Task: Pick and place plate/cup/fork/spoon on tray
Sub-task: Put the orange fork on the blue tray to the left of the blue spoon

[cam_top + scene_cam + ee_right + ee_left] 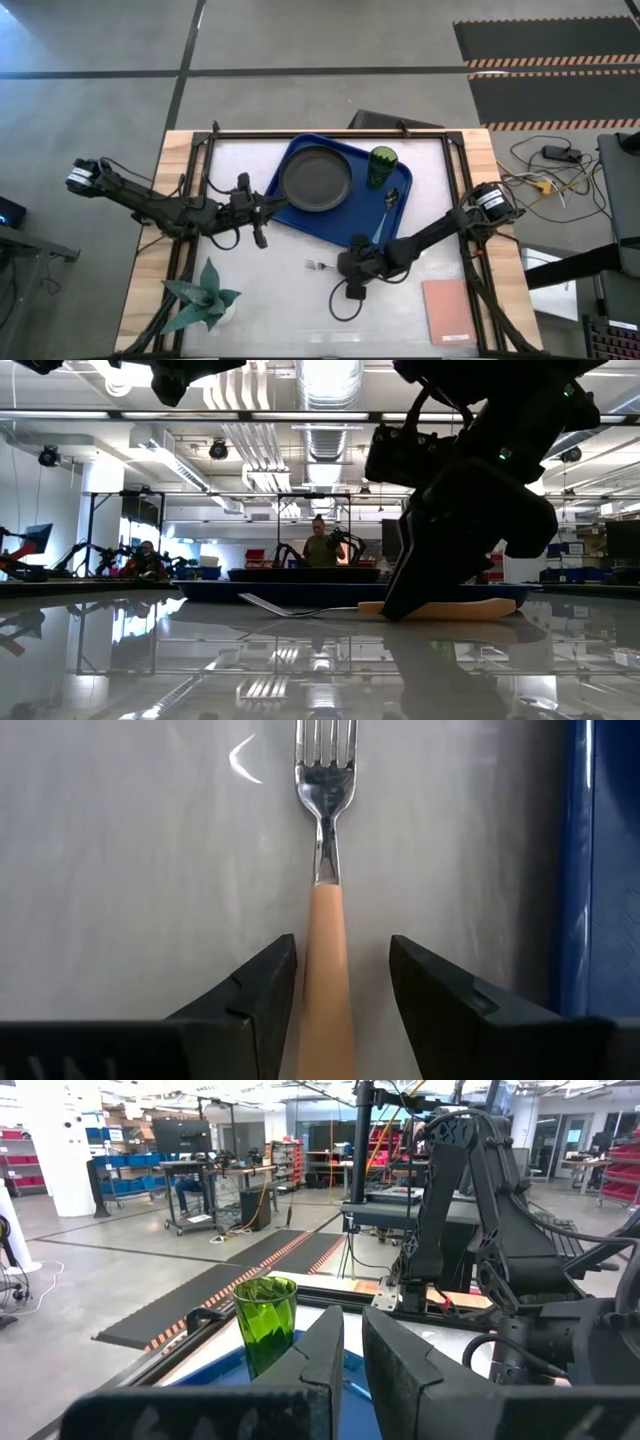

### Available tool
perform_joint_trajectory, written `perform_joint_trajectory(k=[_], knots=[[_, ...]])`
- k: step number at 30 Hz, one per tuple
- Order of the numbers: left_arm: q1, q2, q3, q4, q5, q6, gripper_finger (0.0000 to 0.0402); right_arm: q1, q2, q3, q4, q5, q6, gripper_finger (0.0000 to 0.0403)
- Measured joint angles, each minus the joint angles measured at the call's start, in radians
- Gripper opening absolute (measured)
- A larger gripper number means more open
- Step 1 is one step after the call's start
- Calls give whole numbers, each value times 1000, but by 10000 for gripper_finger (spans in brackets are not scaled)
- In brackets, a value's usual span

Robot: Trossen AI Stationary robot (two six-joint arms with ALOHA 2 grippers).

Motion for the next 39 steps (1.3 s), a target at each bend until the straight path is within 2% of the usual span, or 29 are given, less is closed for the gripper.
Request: perform_joint_trajectory(k=[13, 22, 31, 39], knots=[[0, 0, 0, 2, 0, 0, 24, 0, -1, -22, 32, -19, 4, 147], [0, 0, 0, 2, 0, 0, 24, -1, -1, -22, 37, -39, 4, 42], [0, 0, 0, 0, 0, 0, 24, 1, -5, 27, 25, -82, 56, 39], [0, 0, 0, -3, 0, 0, 24, 2, -79, 115, -74, -72, 169, 39]])
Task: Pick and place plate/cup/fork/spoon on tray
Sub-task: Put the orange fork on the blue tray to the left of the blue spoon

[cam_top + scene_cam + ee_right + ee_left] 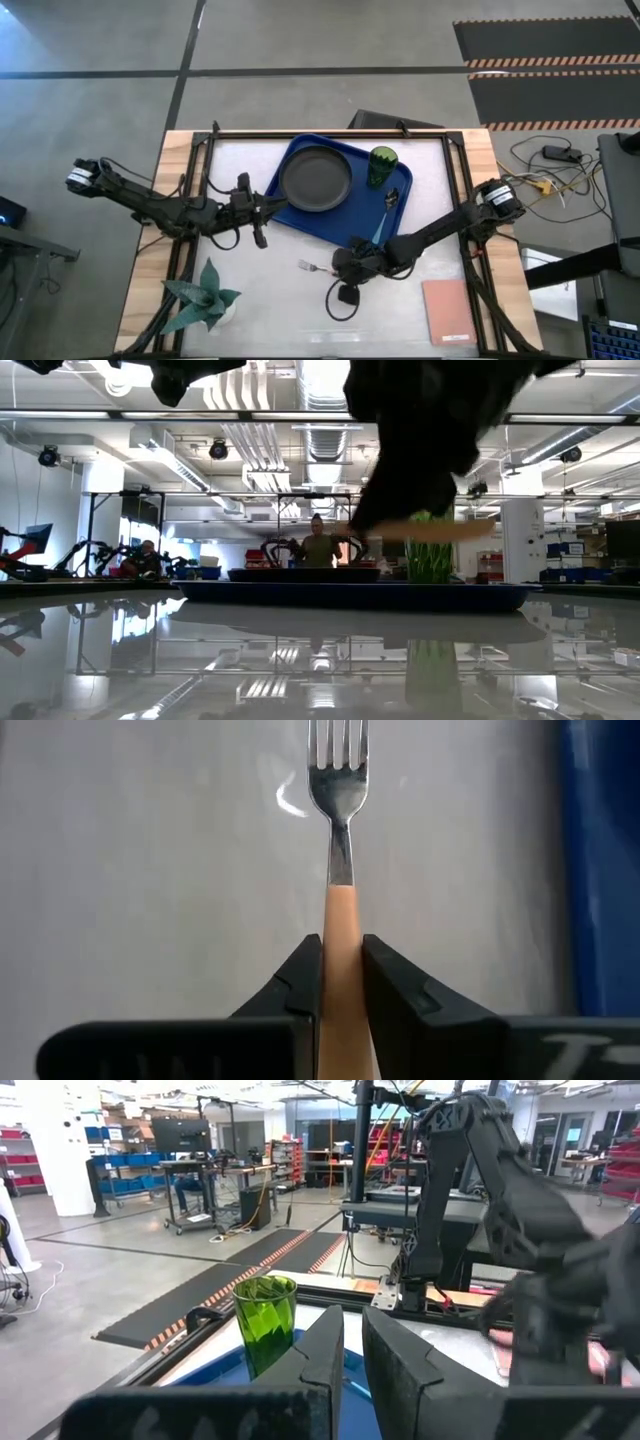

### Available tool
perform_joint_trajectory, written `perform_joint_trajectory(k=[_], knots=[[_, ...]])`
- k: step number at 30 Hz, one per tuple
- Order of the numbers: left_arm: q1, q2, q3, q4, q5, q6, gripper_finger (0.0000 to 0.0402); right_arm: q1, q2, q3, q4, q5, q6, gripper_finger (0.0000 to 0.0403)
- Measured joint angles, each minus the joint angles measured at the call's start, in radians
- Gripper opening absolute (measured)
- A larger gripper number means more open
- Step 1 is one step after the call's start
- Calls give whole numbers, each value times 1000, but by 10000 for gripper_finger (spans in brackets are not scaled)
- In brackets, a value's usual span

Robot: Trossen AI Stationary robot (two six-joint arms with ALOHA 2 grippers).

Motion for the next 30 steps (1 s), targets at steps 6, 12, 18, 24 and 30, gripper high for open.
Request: perform_joint_trajectory(k=[6, 12, 18, 24, 30], knots=[[-3, 0, 0, 0, 0, -25, 24, -9, -82, 66, -184, 97, 360, 39], [-4, -2, 1, 19, -2, 38, 24, -17, -114, 89, -344, 235, 825, 50], [-4, -6, 1, 14, -3, 78, 24, -43, -76, 92, -341, 263, 1023, 39], [-6, -29, 1, 1, -2, 115, 24, -41, -69, 110, -484, 298, 1115, 43], [-6, -57, 1, 2, -2, 118, 24, -71, -65, 104, -714, 327, 1257, 43]])
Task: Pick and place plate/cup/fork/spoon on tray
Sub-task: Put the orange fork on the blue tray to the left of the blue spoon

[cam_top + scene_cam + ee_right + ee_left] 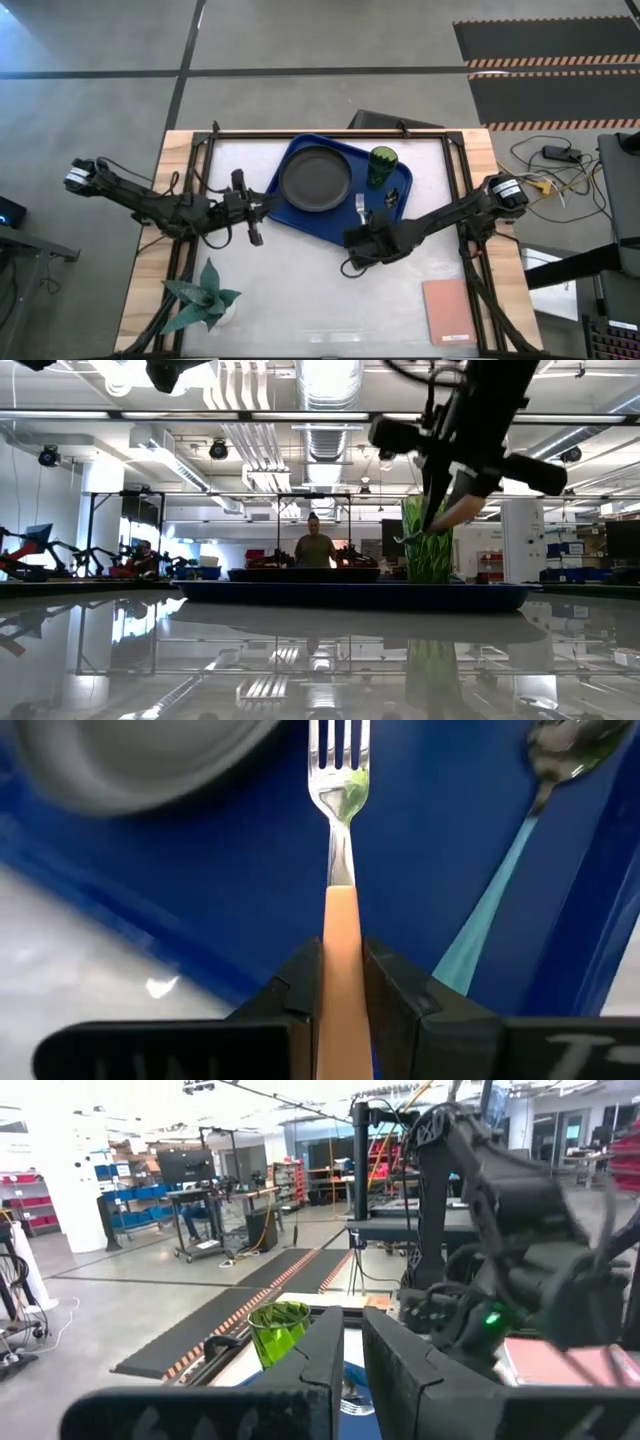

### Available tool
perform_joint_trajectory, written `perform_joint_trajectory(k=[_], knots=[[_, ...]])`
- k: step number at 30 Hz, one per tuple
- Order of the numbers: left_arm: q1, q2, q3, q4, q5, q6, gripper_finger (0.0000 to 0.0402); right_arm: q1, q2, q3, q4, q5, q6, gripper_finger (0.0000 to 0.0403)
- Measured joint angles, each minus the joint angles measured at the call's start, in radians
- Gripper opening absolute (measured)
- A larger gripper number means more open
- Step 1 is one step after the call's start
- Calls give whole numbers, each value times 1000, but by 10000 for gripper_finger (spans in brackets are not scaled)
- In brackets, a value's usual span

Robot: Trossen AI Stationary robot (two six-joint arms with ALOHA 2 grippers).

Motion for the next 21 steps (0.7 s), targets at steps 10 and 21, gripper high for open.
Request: perform_joint_trajectory(k=[10, 21], knots=[[0, 0, -1, -8, 1, -3, 24, -40, 2, -55, 12, 18, 40, 46], [0, -2, -2, -23, 3, -3, 24, -78, 82, -92, 147, 59, -14, 46]])
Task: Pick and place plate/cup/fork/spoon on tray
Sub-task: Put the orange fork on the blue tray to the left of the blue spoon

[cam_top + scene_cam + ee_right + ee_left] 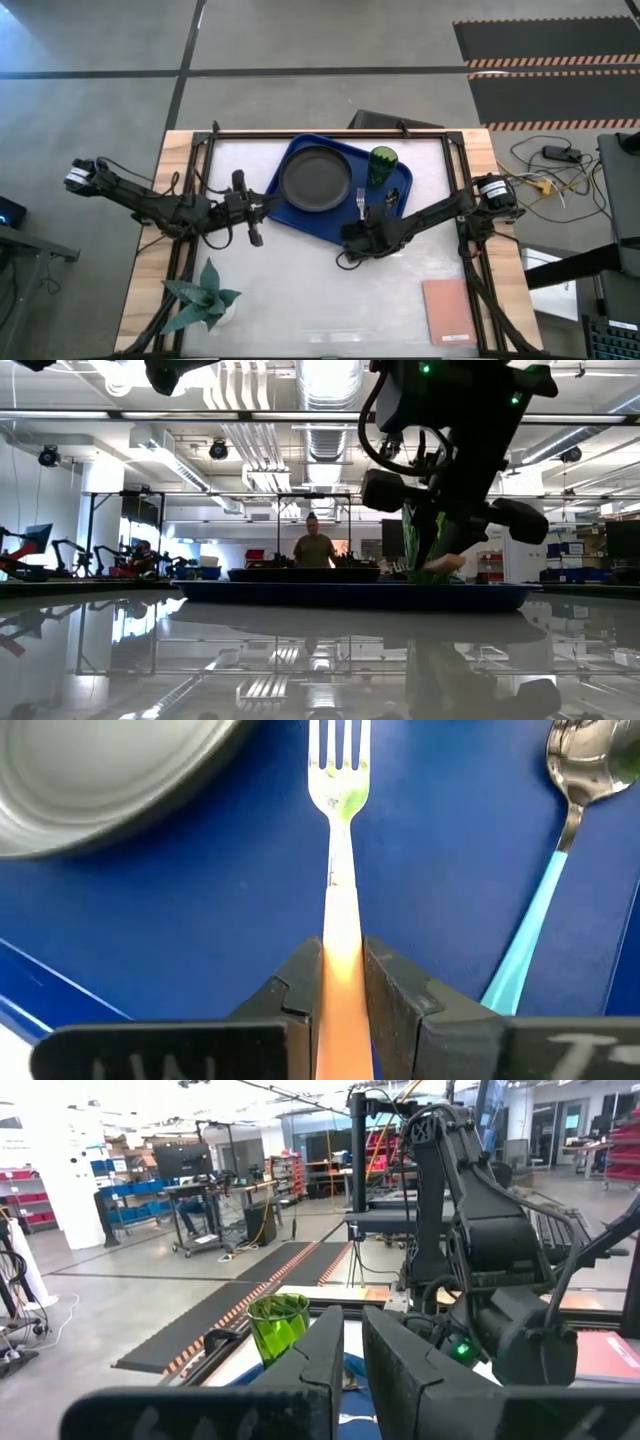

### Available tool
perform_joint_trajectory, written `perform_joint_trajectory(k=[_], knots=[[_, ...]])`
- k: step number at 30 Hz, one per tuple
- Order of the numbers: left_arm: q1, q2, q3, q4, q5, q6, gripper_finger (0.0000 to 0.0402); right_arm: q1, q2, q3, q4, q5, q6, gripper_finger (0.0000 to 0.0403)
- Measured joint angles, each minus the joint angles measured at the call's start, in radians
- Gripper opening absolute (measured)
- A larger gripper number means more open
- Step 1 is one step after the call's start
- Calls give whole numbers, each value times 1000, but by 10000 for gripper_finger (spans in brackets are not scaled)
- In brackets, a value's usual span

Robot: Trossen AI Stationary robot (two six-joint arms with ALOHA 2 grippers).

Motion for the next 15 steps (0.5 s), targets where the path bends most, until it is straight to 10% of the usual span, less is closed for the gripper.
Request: perform_joint_trajectory(k=[15], knots=[[0, 0, -1, 1, 0, -1, 24, -15, 30, -2, -12, 38, -10, 49]])
